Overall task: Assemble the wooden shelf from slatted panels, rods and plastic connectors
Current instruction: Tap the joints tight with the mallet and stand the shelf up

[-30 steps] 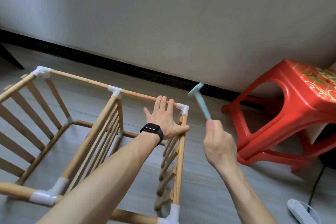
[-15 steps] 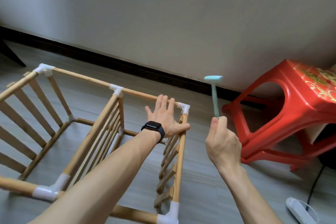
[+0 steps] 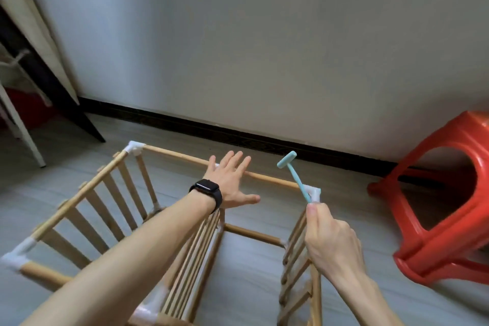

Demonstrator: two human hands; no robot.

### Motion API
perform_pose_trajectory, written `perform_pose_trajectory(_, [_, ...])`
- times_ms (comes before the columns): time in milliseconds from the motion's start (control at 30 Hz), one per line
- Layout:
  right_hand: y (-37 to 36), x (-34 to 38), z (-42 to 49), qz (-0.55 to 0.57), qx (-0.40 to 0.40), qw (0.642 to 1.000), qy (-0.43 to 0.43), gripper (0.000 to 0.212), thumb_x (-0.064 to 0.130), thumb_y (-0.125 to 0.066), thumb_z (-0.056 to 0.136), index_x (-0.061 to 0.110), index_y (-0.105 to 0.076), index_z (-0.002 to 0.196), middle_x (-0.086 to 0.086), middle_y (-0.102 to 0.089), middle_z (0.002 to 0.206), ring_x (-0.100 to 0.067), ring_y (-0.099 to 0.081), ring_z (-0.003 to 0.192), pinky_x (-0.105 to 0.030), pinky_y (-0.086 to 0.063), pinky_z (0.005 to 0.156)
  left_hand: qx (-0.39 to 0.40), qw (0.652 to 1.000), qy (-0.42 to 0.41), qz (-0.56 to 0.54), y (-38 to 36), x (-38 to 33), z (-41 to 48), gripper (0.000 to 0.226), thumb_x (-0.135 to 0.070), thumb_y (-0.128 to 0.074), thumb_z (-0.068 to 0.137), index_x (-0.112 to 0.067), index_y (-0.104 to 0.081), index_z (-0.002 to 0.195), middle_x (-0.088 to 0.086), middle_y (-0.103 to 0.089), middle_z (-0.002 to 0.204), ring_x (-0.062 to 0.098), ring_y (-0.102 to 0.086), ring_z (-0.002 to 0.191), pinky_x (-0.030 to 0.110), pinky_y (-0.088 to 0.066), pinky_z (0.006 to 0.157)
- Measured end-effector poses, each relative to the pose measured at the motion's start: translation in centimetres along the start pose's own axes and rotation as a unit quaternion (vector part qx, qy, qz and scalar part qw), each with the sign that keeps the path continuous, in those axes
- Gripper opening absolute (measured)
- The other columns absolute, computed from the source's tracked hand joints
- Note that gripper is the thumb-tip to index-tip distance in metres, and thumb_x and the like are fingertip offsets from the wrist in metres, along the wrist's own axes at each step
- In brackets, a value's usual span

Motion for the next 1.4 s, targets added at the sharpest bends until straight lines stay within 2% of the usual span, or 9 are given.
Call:
perform_pose_trajectory(267, [-5.3,5.7,2.2,0.079,0.054,0.995,0.023,0.042,0.050,-0.017,0.104,0.026,-0.043,0.081,0.001,-0.059,0.063,-0.020,-0.059,0.062,-0.040,-0.048,0.063,0.070,0.992,0.101,-0.031,-1.5,10.0,-2.2,0.129,-0.097,-0.044,0.065,-0.028,0.013,0.158,0.001,0.020,0.166,0.025,0.022,0.151,0.060,0.011,0.117])
perform_pose_trajectory(567, [-6.8,8.8,4.2,0.003,0.085,0.993,0.078,0.037,0.044,-0.018,0.106,0.024,-0.042,0.085,0.001,-0.058,0.068,-0.020,-0.056,0.064,-0.042,-0.044,0.061,-0.078,0.987,0.074,-0.122,-4.3,10.2,-1.3,0.111,-0.074,-0.056,0.070,-0.022,-0.012,0.158,0.001,-0.003,0.166,0.018,0.010,0.153,0.055,0.004,0.121])
perform_pose_trajectory(767, [-6.5,10.5,4.1,0.165,-0.125,0.964,0.168,0.031,0.043,-0.020,0.106,0.028,-0.039,0.086,0.004,-0.043,0.049,-0.016,-0.049,0.045,-0.027,-0.037,0.040,-0.099,0.981,0.069,-0.149,-5.1,10.4,-1.0,0.112,-0.073,-0.059,0.068,-0.022,-0.013,0.158,0.000,-0.003,0.165,0.018,0.008,0.152,0.054,-0.001,0.123])
perform_pose_trajectory(900, [-9.5,10.3,4.6,0.003,0.068,0.994,0.080,0.032,0.046,-0.015,0.105,0.029,-0.038,0.090,0.001,-0.056,0.063,-0.018,-0.055,0.056,-0.045,-0.051,0.056,-0.111,0.979,0.072,-0.156,-5.1,10.1,-1.2,0.110,-0.071,-0.058,0.068,-0.022,-0.016,0.157,0.000,-0.005,0.165,0.018,0.006,0.153,0.053,-0.005,0.123])
perform_pose_trajectory(1033, [-9.5,10.6,4.9,0.100,-0.043,0.990,0.091,0.032,0.040,-0.020,0.106,0.023,-0.043,0.092,0.001,-0.048,0.054,-0.011,-0.047,0.044,-0.032,-0.038,0.042,-0.116,0.977,0.071,-0.165,-5.3,10.3,-1.1,0.111,-0.071,-0.057,0.066,-0.022,-0.016,0.156,-0.001,-0.006,0.165,0.016,0.006,0.152,0.053,-0.007,0.123])
perform_pose_trajectory(1133, [-9.8,10.7,4.9,0.021,0.019,0.999,0.028,0.034,0.042,-0.015,0.105,0.025,-0.040,0.091,0.003,-0.055,0.062,-0.013,-0.054,0.053,-0.038,-0.046,0.050,-0.112,0.979,0.069,-0.158,-5.4,10.2,-1.1,0.111,-0.071,-0.057,0.066,-0.023,-0.016,0.156,0.000,-0.005,0.165,0.017,0.006,0.152,0.053,-0.007,0.123])
perform_pose_trajectory(1233, [-9.3,10.8,4.9,0.099,-0.041,0.992,0.062,0.035,0.044,-0.017,0.104,0.025,-0.042,0.088,0.000,-0.052,0.054,-0.013,-0.050,0.044,-0.040,-0.043,0.043,-0.116,0.977,0.074,-0.161,-5.5,10.2,-1.0,0.111,-0.072,-0.057,0.067,-0.023,-0.014,0.157,-0.001,-0.003,0.165,0.017,0.008,0.152,0.053,-0.006,0.123])
perform_pose_trajectory(1333, [-9.5,10.6,4.9,0.008,0.073,0.997,0.014,0.038,0.043,-0.015,0.106,0.021,-0.044,0.095,0.000,-0.058,0.069,-0.015,-0.056,0.060,-0.037,-0.042,0.051,-0.104,0.980,0.073,-0.150,-5.4,10.1,-1.0,0.112,-0.073,-0.055,0.067,-0.022,-0.013,0.157,-0.001,-0.002,0.165,0.018,0.009,0.152,0.056,-0.005,0.122])
perform_pose_trajectory(1400, [-8.7,10.2,4.8,0.037,0.057,0.998,0.008,0.040,0.041,-0.017,0.106,0.019,-0.047,0.090,-0.004,-0.059,0.070,-0.016,-0.056,0.060,-0.036,-0.042,0.053,-0.096,0.984,0.076,-0.132,-5.4,9.9,-1.0,0.112,-0.075,-0.050,0.066,-0.021,-0.012,0.157,0.000,-0.001,0.165,0.019,0.008,0.152,0.057,-0.005,0.122])
Point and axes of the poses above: each hand's wrist, its own z-axis towards the middle knuckle, its own y-axis out of the back of the hand, x = y × z, the point moved 1 cm from there along z, towards the middle knuckle
